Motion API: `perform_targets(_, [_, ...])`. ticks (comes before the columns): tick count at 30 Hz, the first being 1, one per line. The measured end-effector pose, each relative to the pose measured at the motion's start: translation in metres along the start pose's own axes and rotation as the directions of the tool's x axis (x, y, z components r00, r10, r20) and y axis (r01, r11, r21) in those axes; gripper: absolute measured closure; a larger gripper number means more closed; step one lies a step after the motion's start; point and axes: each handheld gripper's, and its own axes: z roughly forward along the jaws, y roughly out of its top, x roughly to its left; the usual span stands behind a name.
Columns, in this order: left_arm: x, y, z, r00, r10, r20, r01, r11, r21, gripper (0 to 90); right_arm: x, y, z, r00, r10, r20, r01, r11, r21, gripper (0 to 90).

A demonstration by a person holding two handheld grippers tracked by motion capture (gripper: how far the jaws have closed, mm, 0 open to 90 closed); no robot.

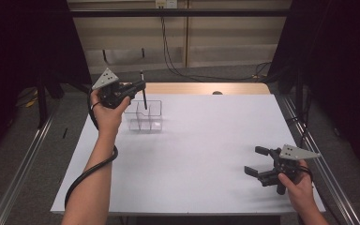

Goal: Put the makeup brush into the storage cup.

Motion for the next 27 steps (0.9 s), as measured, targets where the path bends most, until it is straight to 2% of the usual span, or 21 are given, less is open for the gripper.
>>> perform_targets(3, [0.0, 0.001, 0.001, 1.0, 0.006, -0.004, -0.006, 1.0, 0.004, 84.1, 0.0, 0.0, 0.0, 1.0, -0.001, -0.001, 0.001, 1.0, 0.0, 2.8])
perform_targets(8, [0.002, -0.002, 0.002, 0.9998, -0.012, -0.017, 0.012, 0.9999, 0.004, 84.1, 0.0, 0.0, 0.0, 1.0, 0.002, -0.001, -0.002, 1.0, 0.0, 2.8])
perform_targets(13, [0.003, -0.003, 0.003, 0.9996, -0.006, -0.029, 0.006, 1.0, 0.007, 84.1, 0.0, 0.0, -0.001, 1.0, 0.0, 0.001, 0.0, 1.0, 0.0, 2.7])
perform_targets(27, [0.009, -0.01, 0.005, 0.9975, -0.022, -0.068, 0.022, 0.9997, 0.007, 84.1, 0.0, 0.0, -0.001, 1.0, 0.002, -0.002, -0.002, 1.0, 0.0, 2.8])
